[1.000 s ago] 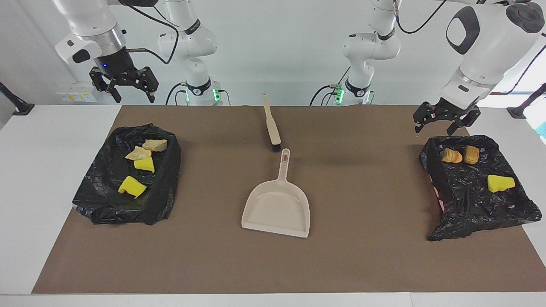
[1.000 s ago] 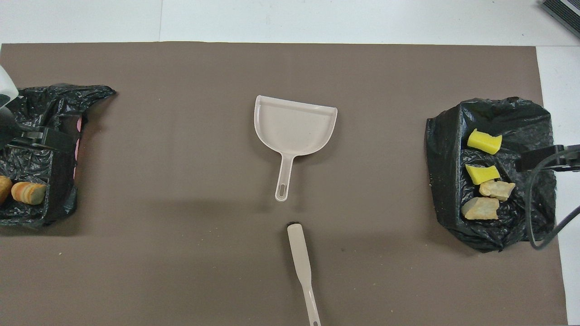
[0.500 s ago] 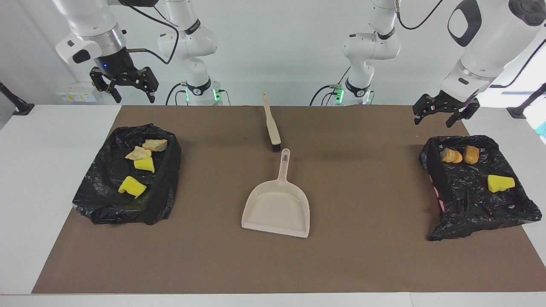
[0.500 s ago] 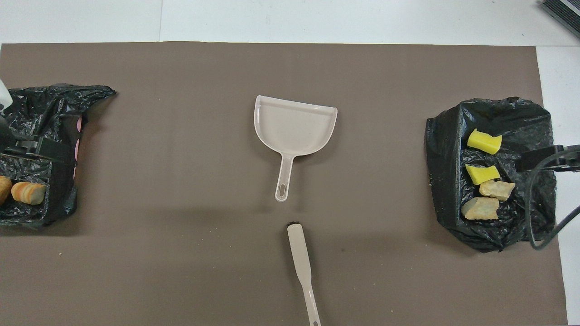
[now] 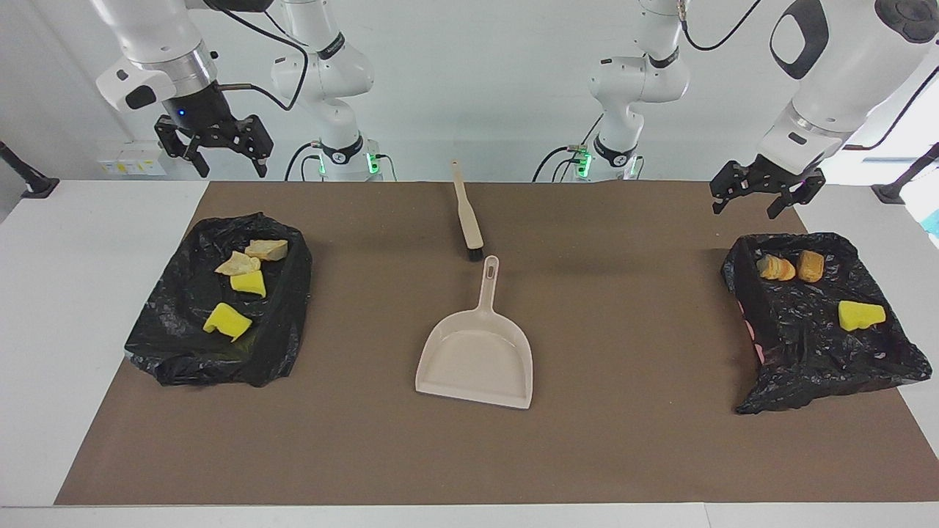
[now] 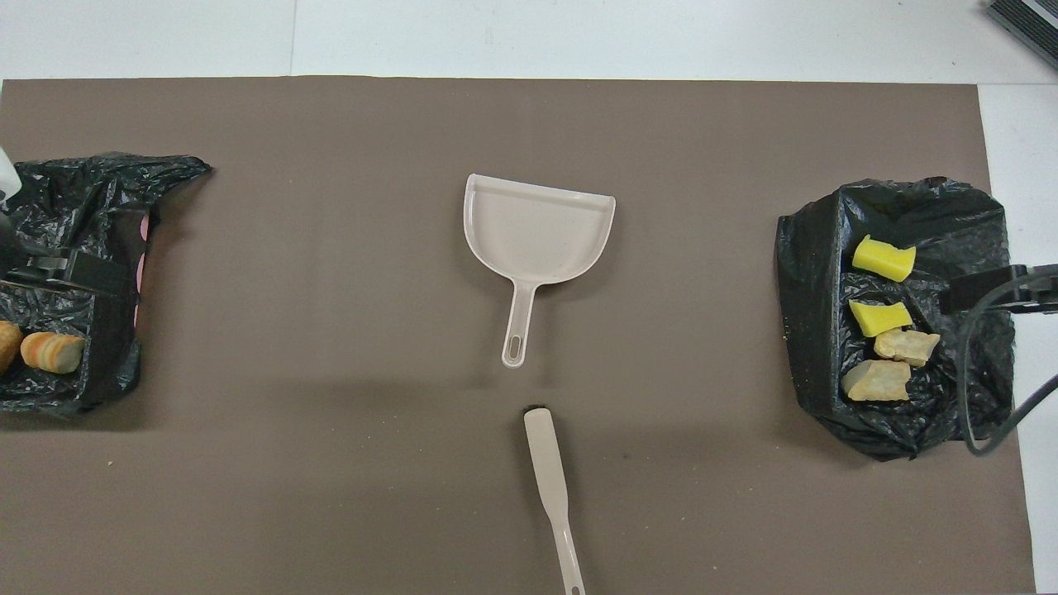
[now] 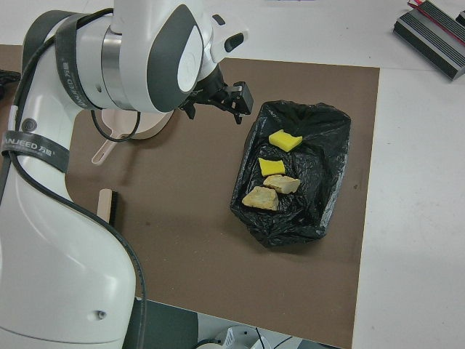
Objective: Sweep and dump trash in bin
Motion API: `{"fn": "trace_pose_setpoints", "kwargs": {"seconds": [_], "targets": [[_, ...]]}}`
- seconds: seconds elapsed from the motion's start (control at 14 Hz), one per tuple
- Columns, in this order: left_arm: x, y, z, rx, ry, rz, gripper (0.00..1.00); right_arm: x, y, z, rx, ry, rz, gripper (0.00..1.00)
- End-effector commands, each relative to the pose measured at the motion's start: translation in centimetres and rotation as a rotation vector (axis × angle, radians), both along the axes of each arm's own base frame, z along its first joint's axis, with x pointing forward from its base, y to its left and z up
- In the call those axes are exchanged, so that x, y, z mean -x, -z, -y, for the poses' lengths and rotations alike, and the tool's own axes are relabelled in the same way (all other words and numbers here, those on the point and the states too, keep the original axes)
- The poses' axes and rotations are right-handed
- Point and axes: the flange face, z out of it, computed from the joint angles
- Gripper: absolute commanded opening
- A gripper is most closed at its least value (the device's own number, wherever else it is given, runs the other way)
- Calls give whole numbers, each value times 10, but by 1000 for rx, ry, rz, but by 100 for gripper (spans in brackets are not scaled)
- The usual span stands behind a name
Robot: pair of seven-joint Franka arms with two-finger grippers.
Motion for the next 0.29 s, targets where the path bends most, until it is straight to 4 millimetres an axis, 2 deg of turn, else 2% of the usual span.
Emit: {"fn": "trace_pose_setpoints", "kwargs": {"seconds": [0.0, 0.21], "targets": [[7, -4, -3, -2, 9, -5, 100, 8, -1, 0, -4, -11, 5, 100], [8, -3, -4, -2, 9, -10, 100, 9, -1, 0, -6, -12, 2, 100]]}}
